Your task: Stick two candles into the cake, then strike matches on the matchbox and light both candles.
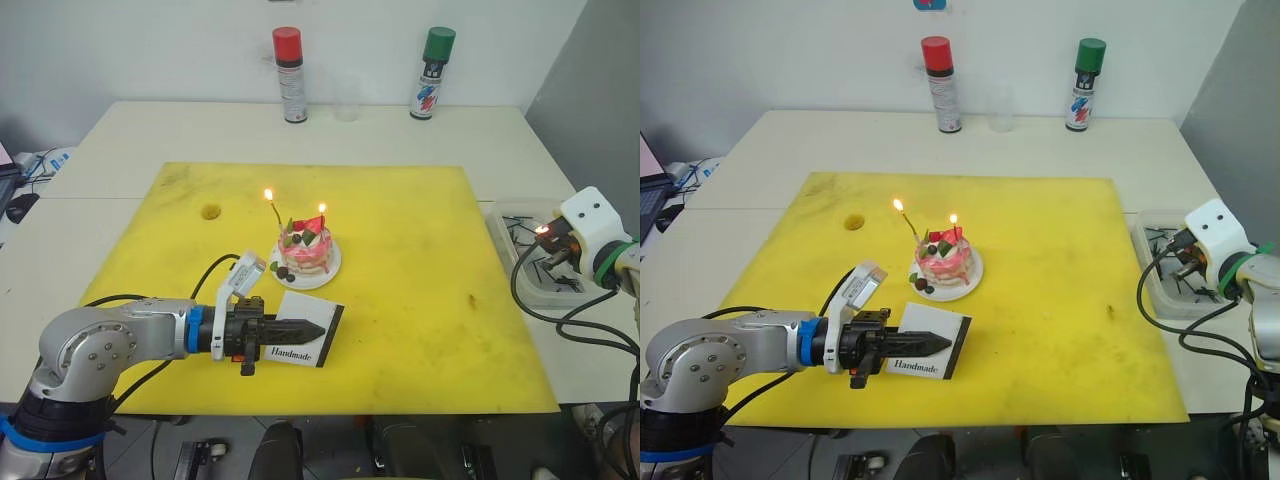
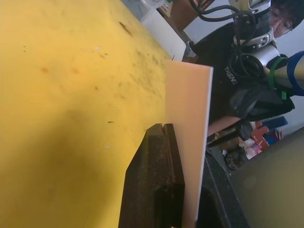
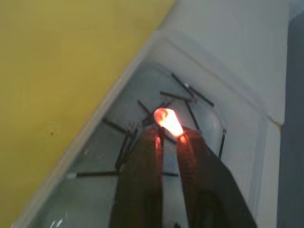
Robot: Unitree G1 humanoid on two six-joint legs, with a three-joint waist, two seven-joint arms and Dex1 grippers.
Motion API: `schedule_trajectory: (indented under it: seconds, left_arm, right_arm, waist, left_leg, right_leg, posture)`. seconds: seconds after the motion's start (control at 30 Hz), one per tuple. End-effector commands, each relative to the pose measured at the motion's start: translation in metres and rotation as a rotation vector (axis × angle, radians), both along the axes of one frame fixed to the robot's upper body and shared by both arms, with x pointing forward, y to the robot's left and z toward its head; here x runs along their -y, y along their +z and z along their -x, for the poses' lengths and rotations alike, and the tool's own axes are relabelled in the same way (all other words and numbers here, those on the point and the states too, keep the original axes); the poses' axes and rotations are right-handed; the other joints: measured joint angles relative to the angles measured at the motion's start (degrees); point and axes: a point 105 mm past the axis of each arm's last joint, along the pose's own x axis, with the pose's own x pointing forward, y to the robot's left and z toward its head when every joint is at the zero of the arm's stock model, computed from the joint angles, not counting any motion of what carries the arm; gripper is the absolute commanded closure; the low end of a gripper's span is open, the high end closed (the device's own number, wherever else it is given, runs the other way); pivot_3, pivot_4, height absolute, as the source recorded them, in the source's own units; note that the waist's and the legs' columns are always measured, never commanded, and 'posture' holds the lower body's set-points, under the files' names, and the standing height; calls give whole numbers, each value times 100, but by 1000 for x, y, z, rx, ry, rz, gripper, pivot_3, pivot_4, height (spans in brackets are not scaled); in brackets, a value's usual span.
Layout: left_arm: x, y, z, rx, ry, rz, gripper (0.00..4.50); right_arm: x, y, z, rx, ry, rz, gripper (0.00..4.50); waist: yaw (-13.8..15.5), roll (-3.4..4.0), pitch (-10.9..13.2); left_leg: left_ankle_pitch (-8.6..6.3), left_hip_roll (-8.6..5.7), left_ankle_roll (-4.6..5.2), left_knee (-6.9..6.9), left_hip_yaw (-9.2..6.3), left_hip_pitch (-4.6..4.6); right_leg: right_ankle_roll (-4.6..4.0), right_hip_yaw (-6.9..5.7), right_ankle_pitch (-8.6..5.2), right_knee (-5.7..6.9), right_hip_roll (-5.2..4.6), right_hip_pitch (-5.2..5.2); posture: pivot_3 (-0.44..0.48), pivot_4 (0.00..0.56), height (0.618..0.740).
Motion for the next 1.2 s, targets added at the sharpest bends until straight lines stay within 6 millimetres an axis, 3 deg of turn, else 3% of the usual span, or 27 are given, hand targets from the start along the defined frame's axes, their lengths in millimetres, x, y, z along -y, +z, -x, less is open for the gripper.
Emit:
schedule_trajectory:
  seconds: [0.03,0.23,0.27,0.4,0.57,0.7,0.8,0.87,0.97,1.07,1.2]
  left_arm:
    - [1,9,1,33,-1,14,4500]
    - [-2,10,0,35,17,12,4500]
    - [-3,10,0,34,19,10,4500]
    - [-6,9,0,34,29,6,4500]
    - [-14,5,-6,57,88,-11,4500]
    - [-21,4,-4,48,111,-10,4500]
    - [-30,-2,-3,-14,155,-7,4500]
    - [-35,-5,-2,-50,176,-10,4500]
    - [-41,-30,-9,-142,277,-101,4500]
    - [-38,-42,-17,-193,335,-119,4500]
    - [-37,-52,-24,-229,371,-158,4500]
  right_arm:
    - [9,17,1,52,-38,16,2538]
    - [5,35,-1,143,-39,15,223]
    - [4,40,-1,169,-29,31,30]
    - [-4,55,0,242,22,58,30]
    - [-50,77,7,440,233,-29,30]
    - [-89,64,22,431,411,-129,30]
    - [-119,45,41,322,561,-209,30]
    - [-128,37,50,265,614,-229,30]
    - [-156,16,80,83,794,-242,30]
    - [-172,6,102,-42,909,-263,30]
    - [-178,2,110,-111,961,-243,30]
  waist:
    - [5,0,0]
    - [8,0,0]
    - [9,0,0]
    - [9,0,0]
    - [9,0,0]
    - [17,0,0]
    - [28,0,0]
    - [37,1,0]
    - [53,2,-1]
    - [63,2,-1]
    - [69,-3,-3]
  left_leg:
    - [1,0,1,0,0,0]
    - [1,-2,2,3,0,-4]
    - [1,-2,2,3,0,-4]
    - [1,-2,2,2,0,-4]
    - [1,0,2,2,-1,-3]
    - [1,2,2,-1,-3,-4]
    - [1,0,2,0,-3,-6]
    - [1,1,2,-1,-4,-6]
    - [1,0,2,1,-4,-4]
    - [2,1,2,4,-7,4]
    - [1,0,2,28,-11,11]
  right_leg:
    - [0,-1,0,0,0,1]
    - [1,0,0,-2,-1,1]
    - [1,0,0,-2,-1,1]
    - [0,-1,0,-2,-1,0]
    - [1,-3,0,-2,0,1]
    - [0,-4,-1,-2,1,1]
    - [0,-4,-1,-4,-2,2]
    - [0,-5,-1,-4,-2,2]
    - [1,-5,-1,-4,-3,3]
    - [2,-7,0,-4,-1,12]
    - [1,-11,0,-6,-1,33]
  posture:
    - [0,150,740]
    - [0,150,740]
    - [0,150,740]
    - [0,150,740]
    - [0,150,740]
    - [0,150,740]
    - [0,150,740]
    - [0,150,740]
    - [0,150,740]
    - [0,150,740]
    - [0,150,740]
